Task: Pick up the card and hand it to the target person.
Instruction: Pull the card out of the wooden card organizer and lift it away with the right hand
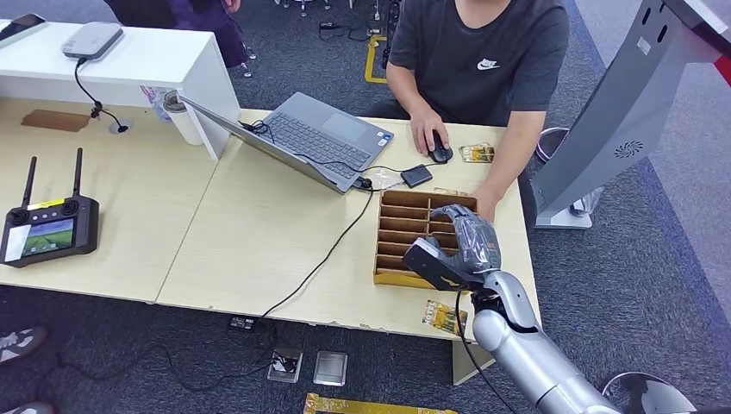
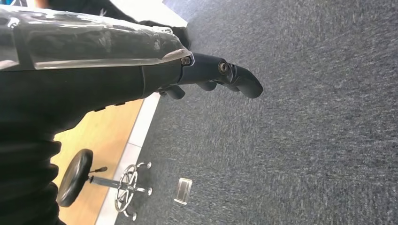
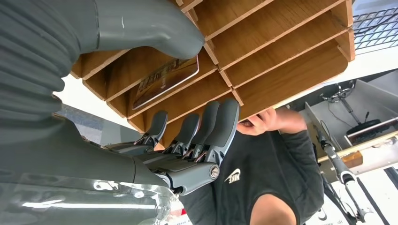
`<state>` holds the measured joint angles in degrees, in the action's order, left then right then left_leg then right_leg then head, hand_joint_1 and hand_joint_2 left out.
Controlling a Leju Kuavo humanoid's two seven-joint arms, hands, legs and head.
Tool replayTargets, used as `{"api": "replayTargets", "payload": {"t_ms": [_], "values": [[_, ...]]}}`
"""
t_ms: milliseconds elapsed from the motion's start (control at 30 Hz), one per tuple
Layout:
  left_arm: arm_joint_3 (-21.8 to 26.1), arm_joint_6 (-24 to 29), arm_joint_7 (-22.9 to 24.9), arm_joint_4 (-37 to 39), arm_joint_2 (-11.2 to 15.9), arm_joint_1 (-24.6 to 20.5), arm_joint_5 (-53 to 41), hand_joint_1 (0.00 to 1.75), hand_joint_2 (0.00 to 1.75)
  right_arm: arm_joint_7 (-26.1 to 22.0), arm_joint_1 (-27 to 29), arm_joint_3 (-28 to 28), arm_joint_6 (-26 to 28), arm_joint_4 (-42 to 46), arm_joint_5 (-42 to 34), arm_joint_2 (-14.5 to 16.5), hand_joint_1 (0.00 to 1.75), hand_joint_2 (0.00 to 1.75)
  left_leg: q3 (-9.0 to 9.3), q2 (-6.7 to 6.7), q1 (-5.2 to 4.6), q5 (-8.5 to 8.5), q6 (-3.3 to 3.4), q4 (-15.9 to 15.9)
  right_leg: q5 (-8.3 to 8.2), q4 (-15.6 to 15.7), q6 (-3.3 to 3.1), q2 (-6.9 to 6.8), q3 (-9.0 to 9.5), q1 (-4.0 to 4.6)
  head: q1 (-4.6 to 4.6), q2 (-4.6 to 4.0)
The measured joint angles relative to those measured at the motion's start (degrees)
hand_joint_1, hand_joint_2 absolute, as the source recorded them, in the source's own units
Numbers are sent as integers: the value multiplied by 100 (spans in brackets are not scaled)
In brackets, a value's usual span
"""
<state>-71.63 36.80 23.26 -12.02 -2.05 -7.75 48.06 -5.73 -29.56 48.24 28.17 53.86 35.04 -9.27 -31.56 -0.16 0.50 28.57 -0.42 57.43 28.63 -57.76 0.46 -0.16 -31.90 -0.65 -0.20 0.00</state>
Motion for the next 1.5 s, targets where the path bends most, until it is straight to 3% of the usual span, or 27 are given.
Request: {"api": "replayTargets", "payload": {"t_ms": [133, 433, 867, 967, 1167, 1267, 1500], "values": [[0, -10, 0, 0, 1, 0, -1, 0, 175, 4, 0, 0, -1, -27, 1, -2, 84, 175, 0, 0, 0, 0, 0, 0, 0, 0, 0, 0, 0, 0, 0, 0], [0, -13, 1, 0, 1, 0, 1, 0, 175, 74, -3, 0, 2, -38, 47, -3, 70, 175, 0, 0, 0, 0, 0, 0, 0, 0, 0, 0, 0, 0, -1, 0], [0, -11, -4, 0, 2, 1, 1, 0, 175, 355, 67, -7, -7, -21, 191, -150, 73, 175, 0, 0, 0, 0, 0, 0, 0, 0, 0, 0, 0, 0, 2, 0], [0, -2, -5, 0, 2, 1, 1, 0, 175, 384, 90, -7, -19, 11, 233, -184, 86, 175, 1, 0, 0, 0, 0, 0, 0, 0, 0, 0, 0, 0, 1, 0], [0, 73, -3, 0, -1, 4, 3, 0, 175, 428, 94, -10, -25, 33, 322, -230, 167, 175, 1, 0, 0, 0, 0, 0, 0, 0, 0, 0, 1, 0, 0, 0], [0, 75, -4, 0, -4, 7, 3, 0, 175, 429, 92, -18, -21, 46, 328, -250, 175, 175, 1, 0, 0, 0, 0, 0, 0, 0, 0, 0, 1, 0, 2, 0], [0, 75, -5, 0, -7, 8, 3, 0, 175, 419, 90, -35, -24, 85, 332, -280, 174, 175, 0, -1, 0, 1, 1, 0, 0, 0, 0, -1, 0, 0, 0, 0]]}}
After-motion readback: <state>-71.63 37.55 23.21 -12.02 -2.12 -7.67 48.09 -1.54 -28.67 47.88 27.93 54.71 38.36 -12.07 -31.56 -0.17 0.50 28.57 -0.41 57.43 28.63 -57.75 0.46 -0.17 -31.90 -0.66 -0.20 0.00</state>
